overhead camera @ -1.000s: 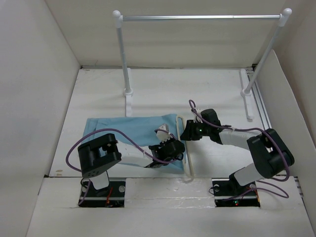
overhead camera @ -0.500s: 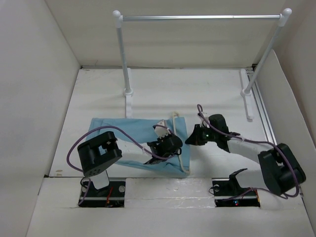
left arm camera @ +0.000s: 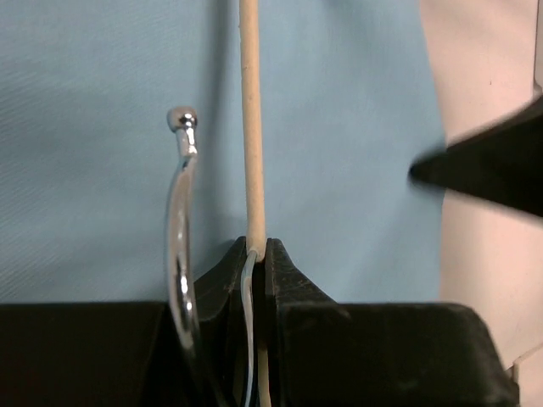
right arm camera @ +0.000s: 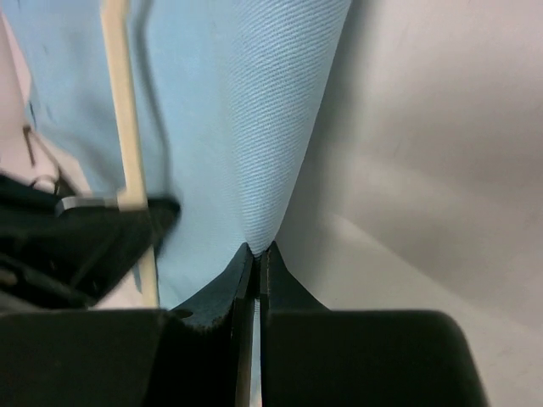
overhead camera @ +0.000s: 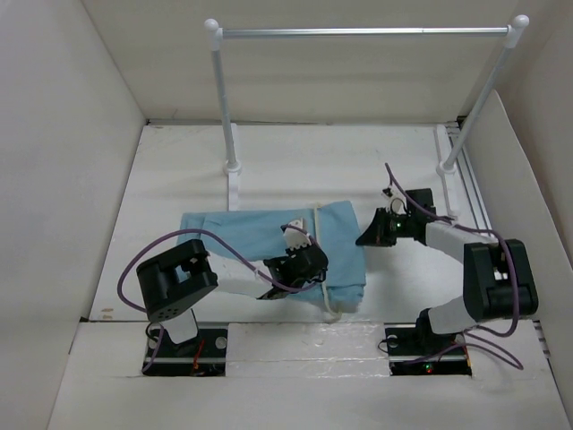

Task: Place the trousers on the hanger
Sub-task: Place trousers on hanger

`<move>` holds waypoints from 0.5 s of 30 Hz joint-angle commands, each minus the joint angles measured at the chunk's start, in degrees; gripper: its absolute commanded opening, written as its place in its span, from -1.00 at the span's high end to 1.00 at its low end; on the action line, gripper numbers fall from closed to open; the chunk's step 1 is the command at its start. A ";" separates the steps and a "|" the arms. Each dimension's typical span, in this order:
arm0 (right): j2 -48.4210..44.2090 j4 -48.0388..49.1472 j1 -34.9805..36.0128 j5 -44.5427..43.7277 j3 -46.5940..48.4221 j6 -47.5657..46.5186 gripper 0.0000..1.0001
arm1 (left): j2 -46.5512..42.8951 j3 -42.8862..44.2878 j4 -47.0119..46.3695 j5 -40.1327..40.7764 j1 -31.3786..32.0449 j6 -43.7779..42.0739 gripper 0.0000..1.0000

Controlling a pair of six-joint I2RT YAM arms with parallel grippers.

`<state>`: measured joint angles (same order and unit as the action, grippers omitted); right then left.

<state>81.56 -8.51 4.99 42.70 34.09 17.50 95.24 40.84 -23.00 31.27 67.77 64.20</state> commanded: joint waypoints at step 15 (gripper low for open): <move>-0.87 -1.59 -8.50 -7.54 4.16 -9.06 1.00 | -6.20 1.97 26.52 7.31 -5.09 -4.18 1.00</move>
<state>84.40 -12.84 -1.08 38.96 41.47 8.95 92.29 44.40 -10.24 31.24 66.02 59.66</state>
